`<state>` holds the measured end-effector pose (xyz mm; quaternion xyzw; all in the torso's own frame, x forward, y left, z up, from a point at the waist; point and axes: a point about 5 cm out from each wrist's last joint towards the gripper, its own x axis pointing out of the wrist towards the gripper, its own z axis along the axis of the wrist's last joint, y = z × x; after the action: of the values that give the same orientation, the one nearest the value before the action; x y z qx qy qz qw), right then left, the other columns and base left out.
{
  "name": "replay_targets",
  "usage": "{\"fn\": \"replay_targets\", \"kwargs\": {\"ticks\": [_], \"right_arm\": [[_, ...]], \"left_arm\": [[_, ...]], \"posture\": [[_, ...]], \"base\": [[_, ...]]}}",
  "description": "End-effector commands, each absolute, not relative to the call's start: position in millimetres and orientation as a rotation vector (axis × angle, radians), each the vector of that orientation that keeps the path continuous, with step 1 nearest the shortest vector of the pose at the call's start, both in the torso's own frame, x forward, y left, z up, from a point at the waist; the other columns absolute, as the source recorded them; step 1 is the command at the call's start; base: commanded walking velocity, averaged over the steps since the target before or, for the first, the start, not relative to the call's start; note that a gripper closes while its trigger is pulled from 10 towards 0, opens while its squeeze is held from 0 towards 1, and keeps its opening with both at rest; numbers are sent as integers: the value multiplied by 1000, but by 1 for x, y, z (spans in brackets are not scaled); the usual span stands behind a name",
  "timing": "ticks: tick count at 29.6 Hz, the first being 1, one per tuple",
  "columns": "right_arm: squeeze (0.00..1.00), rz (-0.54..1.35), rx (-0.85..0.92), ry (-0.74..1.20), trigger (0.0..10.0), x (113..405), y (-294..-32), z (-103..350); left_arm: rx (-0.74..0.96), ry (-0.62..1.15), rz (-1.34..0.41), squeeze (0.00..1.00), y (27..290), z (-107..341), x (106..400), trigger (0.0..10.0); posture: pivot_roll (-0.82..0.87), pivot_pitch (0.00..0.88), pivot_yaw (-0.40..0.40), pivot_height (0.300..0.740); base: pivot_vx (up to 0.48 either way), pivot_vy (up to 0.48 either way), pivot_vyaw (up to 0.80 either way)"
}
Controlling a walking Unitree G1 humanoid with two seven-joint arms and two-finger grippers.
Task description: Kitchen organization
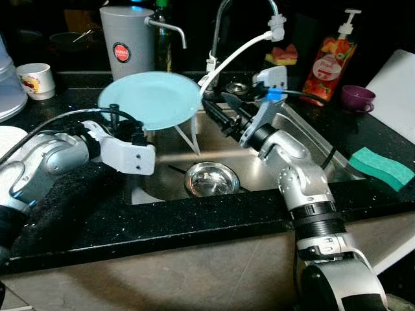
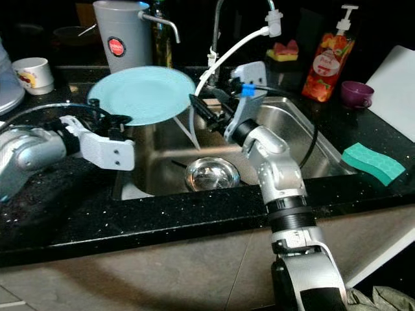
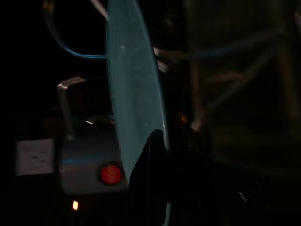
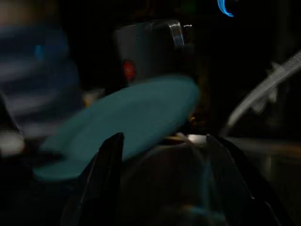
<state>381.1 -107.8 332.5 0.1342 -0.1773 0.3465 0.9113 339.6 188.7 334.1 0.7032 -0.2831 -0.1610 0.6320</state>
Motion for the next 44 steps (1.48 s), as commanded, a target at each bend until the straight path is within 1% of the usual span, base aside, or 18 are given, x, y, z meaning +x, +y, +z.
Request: {"fn": "replay_targets", "kwargs": {"ticks": [1,2,3,4,6,9,11,14,15,19,21,23,26,32,37,38,39,44], "right_arm": [[0,756,502,-323,10000,381,-113,336],[0,756,502,-323,10000,381,-113,336],[0,782,615,-315,10000,380,-115,338],[0,782,615,-315,10000,380,-115,338],[0,798,711,-329,10000,378,-117,343],[0,787,756,-344,10000,378,-119,345],[0,791,818,-340,10000,378,-121,347],[0,802,841,-342,10000,377,-121,349],[0,844,885,-352,10000,373,-119,354],[0,901,929,-352,10000,365,-116,359],[0,906,933,-348,10000,364,-116,360],[0,897,925,-311,10000,365,-109,356],[0,841,912,-274,10000,370,-105,349],[0,767,909,-232,10000,376,-104,342],[0,756,907,-224,10000,377,-103,342],[0,746,890,-213,10000,378,-101,342],[0,737,876,-206,0,378,-100,341],[0,731,863,-207,0,378,-98,340]], "left_arm": [[1590,-780,-322,0,184,339,334,10000],[1590,-780,-322,0,184,339,334,10000],[1585,-815,-295,0,185,338,334,10000],[1585,-815,-295,0,185,338,334,10000],[1584,-868,-243,0,186,337,335,10000],[1584,-902,-217,0,186,336,334,10000],[1577,-906,-231,0,185,332,333,10000],[1571,-900,-243,0,184,329,334,10000],[1569,-903,-260,0,182,326,335,10000],[1568,-934,-257,0,180,323,337,10000],[1568,-942,-258,0,180,323,338,10000],[1553,-970,-264,0,173,324,339,10000],[1553,-986,-280,0,167,323,339,10000],[1547,-1017,-309,0,158,322,340,10000],[1547,-1040,-339,0,151,320,338,10000],[1551,-1055,-369,0,147,318,337,10000],[1551,-1059,-383,0,145,316,336,10000],[1559,-1052,-411,0,144,314,336,10000]], "posture": [[186,157,-93,740],[186,157,-93,740],[184,157,-93,740],[184,157,-93,740],[179,156,-96,740],[177,157,-98,740],[175,158,-102,740],[175,158,-102,740],[170,158,-101,740],[168,159,-101,740],[168,159,-101,740],[163,159,-100,740],[163,159,-101,740],[166,159,-103,740],[169,159,-105,740],[169,159,-105,740],[169,159,-105,740],[171,157,-107,740]], "base": [[0,0,0],[0,0,0],[0,0,0],[0,0,0],[0,0,0],[0,0,0],[0,0,0],[0,0,0],[0,0,0],[0,0,0],[0,0,0],[0,0,0],[0,0,0],[0,0,0],[0,0,0],[0,0,0],[0,0,0],[0,0,0]]}}
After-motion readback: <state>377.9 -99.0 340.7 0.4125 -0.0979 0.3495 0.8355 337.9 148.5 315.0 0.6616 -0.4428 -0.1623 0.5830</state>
